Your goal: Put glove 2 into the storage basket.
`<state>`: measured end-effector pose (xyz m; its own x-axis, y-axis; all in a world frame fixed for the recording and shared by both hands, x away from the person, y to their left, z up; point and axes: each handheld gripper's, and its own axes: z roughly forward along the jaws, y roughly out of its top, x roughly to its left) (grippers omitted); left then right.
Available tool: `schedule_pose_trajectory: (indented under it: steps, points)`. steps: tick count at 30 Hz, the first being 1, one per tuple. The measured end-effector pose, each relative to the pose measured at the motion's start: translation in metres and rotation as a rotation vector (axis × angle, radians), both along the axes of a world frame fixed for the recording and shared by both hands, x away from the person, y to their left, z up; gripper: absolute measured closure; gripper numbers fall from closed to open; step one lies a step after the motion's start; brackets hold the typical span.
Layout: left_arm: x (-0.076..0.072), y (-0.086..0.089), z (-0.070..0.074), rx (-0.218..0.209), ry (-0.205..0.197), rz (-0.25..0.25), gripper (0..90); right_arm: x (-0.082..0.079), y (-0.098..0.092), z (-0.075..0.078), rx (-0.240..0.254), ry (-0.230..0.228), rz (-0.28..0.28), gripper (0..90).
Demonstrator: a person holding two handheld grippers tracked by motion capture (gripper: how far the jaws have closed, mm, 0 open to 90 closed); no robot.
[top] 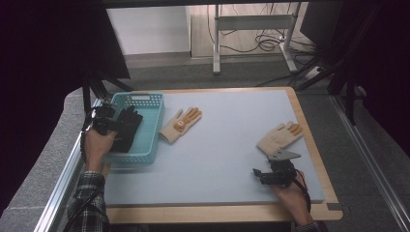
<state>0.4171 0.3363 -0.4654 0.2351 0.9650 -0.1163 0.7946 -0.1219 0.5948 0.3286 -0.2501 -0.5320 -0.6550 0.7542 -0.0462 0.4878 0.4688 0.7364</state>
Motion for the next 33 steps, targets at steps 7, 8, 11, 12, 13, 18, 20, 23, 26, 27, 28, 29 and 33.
schedule_pose_trajectory:
  steps: [7, 8, 11, 12, 13, 18, 20, 23, 26, 27, 28, 29, 33]
  points:
    - [-0.011, -0.020, 0.015, -0.037, -0.078, -0.071, 1.8, 0.000, 0.000, 0.000, 0.000, 0.000, -0.001, 21.8]
    - [-0.013, -0.023, 0.017, -0.039, -0.089, -0.083, 1.6, 0.000, 0.000, 0.000, 0.000, 0.000, -0.001, 21.8]
    - [-0.017, -0.034, 0.022, -0.027, -0.109, -0.125, 1.3, 0.000, 0.000, 0.000, 0.000, 0.000, -0.001, 21.8]
    - [-0.018, -0.038, 0.024, -0.028, -0.115, -0.137, 1.3, 0.000, 0.000, 0.000, 0.000, 0.000, -0.001, 21.8]
    - [-0.020, -0.042, 0.025, -0.032, -0.123, -0.149, 1.3, 0.000, 0.000, 0.000, -0.001, 0.001, -0.001, 21.8]
    - [-0.028, -0.063, 0.030, -0.046, -0.154, -0.212, 1.3, 0.000, 0.000, 0.000, -0.001, 0.000, 0.000, 21.9]
    - [-0.031, -0.072, 0.031, -0.051, -0.163, -0.235, 1.3, 0.000, 0.000, 0.000, -0.001, 0.000, 0.000, 21.8]
    - [-0.037, -0.084, 0.031, -0.065, -0.177, -0.262, 1.3, 0.000, 0.000, 0.000, -0.001, 0.000, 0.000, 21.8]
    - [-0.046, -0.101, 0.030, -0.081, -0.193, -0.303, 1.3, 0.000, 0.000, 0.000, -0.001, 0.000, 0.000, 21.8]
    - [-0.049, -0.105, 0.030, -0.083, -0.197, -0.313, 1.3, 0.000, 0.000, 0.000, -0.001, 0.000, 0.000, 21.8]
    - [-0.049, -0.105, 0.030, -0.083, -0.197, -0.313, 1.3, 0.000, 0.000, 0.000, -0.001, 0.000, 0.000, 21.8]
    - [-0.054, -0.113, 0.028, -0.082, -0.202, -0.334, 1.3, 0.000, 0.000, 0.000, -0.001, 0.000, 0.000, 21.8]
    - [-0.063, -0.124, 0.024, -0.085, -0.214, -0.360, 1.3, 0.000, 0.000, 0.000, -0.001, 0.000, 0.000, 21.9]
